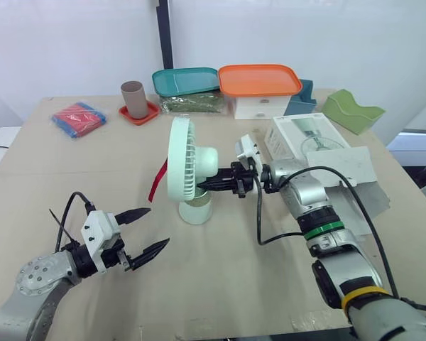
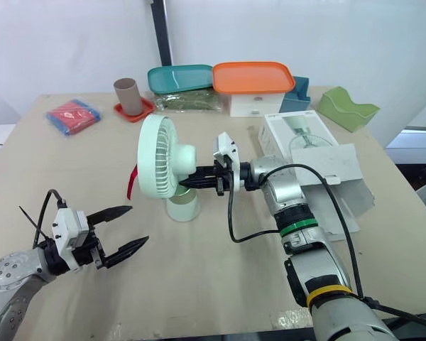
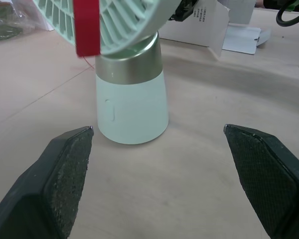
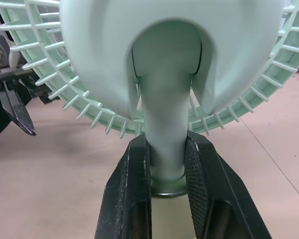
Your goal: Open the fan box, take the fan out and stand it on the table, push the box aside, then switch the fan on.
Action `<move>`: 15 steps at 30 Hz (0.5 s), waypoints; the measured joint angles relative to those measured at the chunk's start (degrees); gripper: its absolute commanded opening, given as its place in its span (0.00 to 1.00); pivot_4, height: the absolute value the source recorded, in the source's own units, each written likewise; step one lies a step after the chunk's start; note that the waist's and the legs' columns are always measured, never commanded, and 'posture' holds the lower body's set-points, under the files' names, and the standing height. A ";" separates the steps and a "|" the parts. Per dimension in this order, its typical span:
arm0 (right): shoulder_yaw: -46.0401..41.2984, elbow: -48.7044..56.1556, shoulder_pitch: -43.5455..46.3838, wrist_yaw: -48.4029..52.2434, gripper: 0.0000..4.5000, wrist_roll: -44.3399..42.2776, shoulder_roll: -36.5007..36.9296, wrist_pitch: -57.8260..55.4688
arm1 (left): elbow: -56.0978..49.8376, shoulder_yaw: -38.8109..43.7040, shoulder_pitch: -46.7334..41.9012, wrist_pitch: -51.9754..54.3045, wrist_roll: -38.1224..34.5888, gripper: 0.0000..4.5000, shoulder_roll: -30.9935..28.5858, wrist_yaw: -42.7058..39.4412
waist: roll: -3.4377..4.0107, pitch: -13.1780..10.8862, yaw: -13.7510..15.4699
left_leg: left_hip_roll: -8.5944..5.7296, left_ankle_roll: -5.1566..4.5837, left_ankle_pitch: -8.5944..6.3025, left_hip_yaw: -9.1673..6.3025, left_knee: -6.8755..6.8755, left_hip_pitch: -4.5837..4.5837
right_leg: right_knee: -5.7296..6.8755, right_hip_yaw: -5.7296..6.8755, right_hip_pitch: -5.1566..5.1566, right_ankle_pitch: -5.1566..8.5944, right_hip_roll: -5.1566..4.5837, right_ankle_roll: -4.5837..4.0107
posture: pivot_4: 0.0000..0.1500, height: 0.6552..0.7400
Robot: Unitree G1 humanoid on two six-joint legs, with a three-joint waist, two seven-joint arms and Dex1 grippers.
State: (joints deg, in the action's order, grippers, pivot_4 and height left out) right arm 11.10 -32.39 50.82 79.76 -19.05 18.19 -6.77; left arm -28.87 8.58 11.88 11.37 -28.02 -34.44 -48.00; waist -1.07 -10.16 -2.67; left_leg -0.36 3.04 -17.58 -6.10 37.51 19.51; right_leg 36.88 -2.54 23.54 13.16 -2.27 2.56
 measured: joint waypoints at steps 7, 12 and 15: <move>-0.06 -4.92 2.48 2.06 0.07 2.03 -1.37 3.77 | -0.04 -0.92 -0.41 0.26 -0.05 0.99 0.21 0.34 | 0.00 0.00 -0.06 | 0.00 0.00 0.00 0.04 0.00 -0.04 | 0.04 -0.01 -0.01 -0.01 0.00 -0.01 | 1.00 1.00; -0.21 -6.50 3.19 2.63 0.42 2.74 -1.73 5.28 | -0.08 -0.94 -0.77 0.28 -0.26 1.00 0.21 0.40 | 0.01 0.00 -0.06 | 0.01 0.00 0.00 0.05 0.00 -0.06 | 0.07 -0.02 -0.01 -0.01 0.00 -0.02 | 1.00 1.00; -0.33 -6.70 3.29 2.65 0.64 2.89 -1.71 5.14 | -0.32 -0.93 -0.82 0.56 -0.95 1.00 0.21 0.59 | 0.01 0.00 -0.05 | 0.01 0.00 0.00 0.05 0.00 -0.05 | 0.07 -0.02 0.00 -0.01 0.00 -0.02 | 1.00 1.00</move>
State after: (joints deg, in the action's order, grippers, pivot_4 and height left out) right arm 10.77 -39.09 54.11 82.40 -16.15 16.47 -1.63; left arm -29.19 7.64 11.06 11.94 -28.97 -34.23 -47.40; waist -1.06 -10.16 -2.72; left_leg -0.36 3.05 -17.58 -6.05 37.51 19.46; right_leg 36.95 -2.55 23.53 13.15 -2.28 2.55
